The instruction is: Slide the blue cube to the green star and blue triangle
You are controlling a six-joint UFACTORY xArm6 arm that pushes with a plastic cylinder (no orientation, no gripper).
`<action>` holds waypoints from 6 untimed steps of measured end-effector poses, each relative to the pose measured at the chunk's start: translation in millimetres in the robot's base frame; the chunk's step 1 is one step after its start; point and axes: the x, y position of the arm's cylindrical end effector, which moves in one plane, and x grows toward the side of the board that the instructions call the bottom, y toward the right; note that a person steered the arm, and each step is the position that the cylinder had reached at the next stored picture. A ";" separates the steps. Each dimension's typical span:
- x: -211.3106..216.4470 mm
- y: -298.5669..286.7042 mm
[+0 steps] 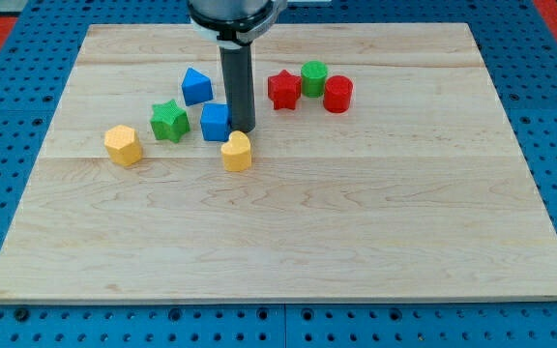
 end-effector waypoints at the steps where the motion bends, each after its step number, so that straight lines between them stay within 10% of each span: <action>1: 11.3 -11.7; 6: 31.0 -48.3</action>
